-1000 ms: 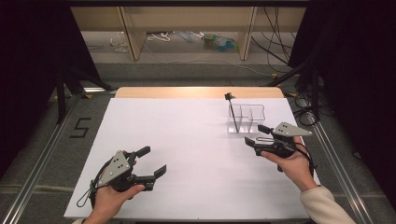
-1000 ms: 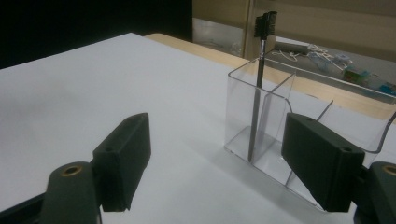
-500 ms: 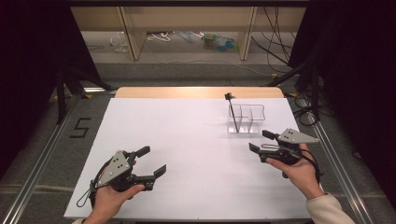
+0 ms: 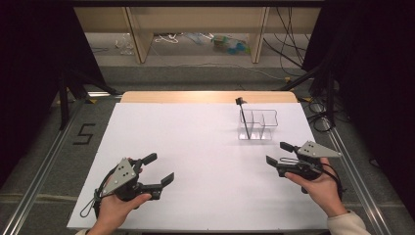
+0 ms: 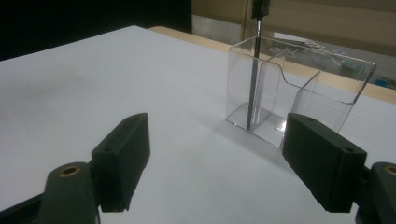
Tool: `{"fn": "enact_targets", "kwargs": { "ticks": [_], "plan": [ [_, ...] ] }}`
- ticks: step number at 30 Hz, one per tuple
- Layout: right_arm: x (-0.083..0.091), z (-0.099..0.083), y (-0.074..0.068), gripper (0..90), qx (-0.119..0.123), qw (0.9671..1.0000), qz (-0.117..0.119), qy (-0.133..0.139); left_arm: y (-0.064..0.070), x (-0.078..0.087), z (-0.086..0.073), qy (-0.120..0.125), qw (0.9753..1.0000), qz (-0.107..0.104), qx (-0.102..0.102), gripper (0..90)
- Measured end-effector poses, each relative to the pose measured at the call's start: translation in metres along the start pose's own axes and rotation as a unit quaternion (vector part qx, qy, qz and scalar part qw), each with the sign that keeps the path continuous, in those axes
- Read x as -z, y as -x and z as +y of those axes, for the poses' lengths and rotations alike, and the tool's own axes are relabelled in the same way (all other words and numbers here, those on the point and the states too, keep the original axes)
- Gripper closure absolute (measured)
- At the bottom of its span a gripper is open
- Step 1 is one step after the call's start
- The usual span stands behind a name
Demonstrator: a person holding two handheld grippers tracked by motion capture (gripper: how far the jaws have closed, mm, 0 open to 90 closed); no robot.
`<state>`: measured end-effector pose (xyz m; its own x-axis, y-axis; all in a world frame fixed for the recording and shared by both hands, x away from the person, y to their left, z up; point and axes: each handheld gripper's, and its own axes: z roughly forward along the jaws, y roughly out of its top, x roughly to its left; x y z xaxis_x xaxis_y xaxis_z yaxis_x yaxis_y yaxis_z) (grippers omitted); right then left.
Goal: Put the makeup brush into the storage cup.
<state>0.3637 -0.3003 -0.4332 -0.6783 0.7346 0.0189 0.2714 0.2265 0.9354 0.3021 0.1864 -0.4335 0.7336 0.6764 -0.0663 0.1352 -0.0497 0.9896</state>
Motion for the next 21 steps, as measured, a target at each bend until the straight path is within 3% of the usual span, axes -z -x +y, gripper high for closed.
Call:
{"fn": "enact_targets", "kwargs": {
  "ticks": [2,9,12,13,14,15,17,18,19,21],
  "plan": [
    [0.005,-0.001,-0.001,24.5,-0.002,0.9998,0.002,-0.017,0.0,0.0,0.0,0.0,1.0,0.0,0.0,14.5],
    [0.011,-0.008,-0.01,24.4,-0.006,0.9998,0.017,0.002,-0.002,0.001,0.0,0.001,1.0,0.001,-0.003,14.5],
    [0.016,-0.01,-0.015,24.4,-0.014,0.9997,0.02,-0.002,-0.002,0.001,0.0,0.002,1.0,0.003,0.001,14.5],
    [0.019,-0.01,-0.016,24.3,-0.008,0.9997,0.017,-0.016,-0.002,0.001,0.0,0.001,1.0,0.003,-0.001,14.5],
    [0.017,-0.011,-0.019,24.3,-0.015,0.9995,0.029,0.001,-0.002,0.001,0.0,0.002,1.0,0.003,0.0,14.4],
    [0.018,-0.012,-0.019,24.2,-0.006,0.9996,0.026,0.005,-0.002,0.001,0.0,0.002,1.0,0.003,0.0,14.4],
    [0.02,-0.013,-0.024,24.0,-0.015,0.9994,0.03,0.003,-0.002,0.002,0.001,0.003,1.0,0.001,-0.005,14.3],
    [0.024,-0.012,-0.024,23.8,-0.01,0.9996,0.023,-0.016,-0.002,0.003,0.001,0.003,1.0,0.002,-0.004,14.3],
    [0.023,-0.013,-0.025,23.6,-0.011,0.9996,0.027,0.0,-0.003,0.003,0.0,0.003,1.0,0.001,-0.005,14.3],
    [0.022,-0.015,-0.027,23.4,-0.01,0.9993,0.036,0.006,-0.004,0.003,0.0,0.001,1.0,0.002,-0.003,14.3]
  ]
}}
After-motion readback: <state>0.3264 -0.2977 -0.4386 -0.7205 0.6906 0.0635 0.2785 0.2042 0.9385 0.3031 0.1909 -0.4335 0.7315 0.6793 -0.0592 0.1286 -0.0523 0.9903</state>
